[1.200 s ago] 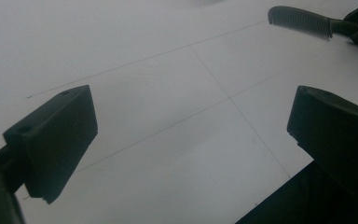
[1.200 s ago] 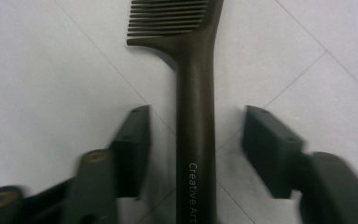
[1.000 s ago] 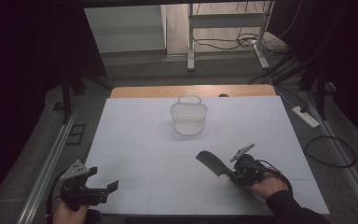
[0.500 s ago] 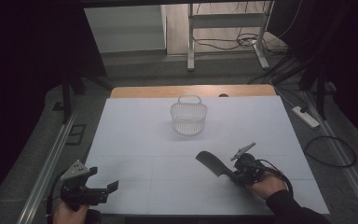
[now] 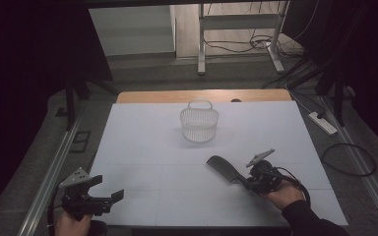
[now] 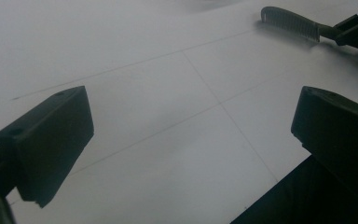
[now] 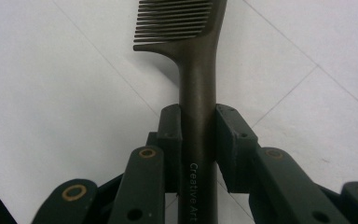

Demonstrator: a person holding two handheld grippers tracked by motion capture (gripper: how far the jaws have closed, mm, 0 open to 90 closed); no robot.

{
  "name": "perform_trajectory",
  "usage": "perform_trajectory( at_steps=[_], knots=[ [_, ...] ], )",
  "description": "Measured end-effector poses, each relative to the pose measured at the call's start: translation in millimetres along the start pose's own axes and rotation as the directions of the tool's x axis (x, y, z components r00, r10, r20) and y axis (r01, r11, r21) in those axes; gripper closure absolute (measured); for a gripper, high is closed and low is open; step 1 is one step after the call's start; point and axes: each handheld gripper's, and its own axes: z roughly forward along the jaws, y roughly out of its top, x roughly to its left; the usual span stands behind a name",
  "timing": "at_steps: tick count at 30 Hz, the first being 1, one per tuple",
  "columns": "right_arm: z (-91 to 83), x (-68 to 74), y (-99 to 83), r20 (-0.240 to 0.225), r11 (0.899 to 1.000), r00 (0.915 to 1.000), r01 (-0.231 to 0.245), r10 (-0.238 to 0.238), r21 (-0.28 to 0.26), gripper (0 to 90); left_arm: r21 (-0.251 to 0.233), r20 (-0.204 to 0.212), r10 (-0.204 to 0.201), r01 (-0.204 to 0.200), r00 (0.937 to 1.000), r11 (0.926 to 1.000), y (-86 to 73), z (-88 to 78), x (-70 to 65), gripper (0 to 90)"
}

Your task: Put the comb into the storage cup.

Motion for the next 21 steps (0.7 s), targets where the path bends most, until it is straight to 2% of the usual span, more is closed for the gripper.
perform_trajectory(
  at_steps=[10, 12, 17, 18, 21],
  knots=[
    [-11.3, 0.8, 0.7, 0.008, 0.998, 0.9999, 0.011, -0.011, -0.066, 72.1, -0.014, 0.001, 0.053, -0.053, 0.9986, 0.9985, 6.4, 2.3, -3.7, 0.0],
    [-14.1, 0.4, 0.8, 0.010, 0.997, 0.9998, 0.016, -0.016, -0.081, 72.1, -0.009, 0.021, 0.066, -0.066, 0.9976, 0.9978, 8.4, 4.7, -3.4, 0.0],
    [-18.2, 1.2, 1.1, 0.017, 0.994, 0.9996, 0.025, -0.023, -0.103, 72.1, -0.009, 0.029, 0.080, -0.080, 0.9963, 0.9967, 10.7, 7.2, -3.1, 0.0],
    [-19.6, 2.3, 1.2, 0.023, 0.993, 0.9993, 0.031, -0.028, -0.113, 72.1, -0.005, 0.021, 0.104, -0.104, 0.9943, 0.9946, 11.8, 9.1, -2.4, 0.0],
    [-21.0, 3.3, 1.5, 0.026, 0.992, 0.9992, 0.034, -0.031, -0.122, 72.1, -0.003, 0.021, 0.121, -0.121, 0.9925, 0.9927, 13.2, 11.2, -1.4, 0.0]
  ],
)
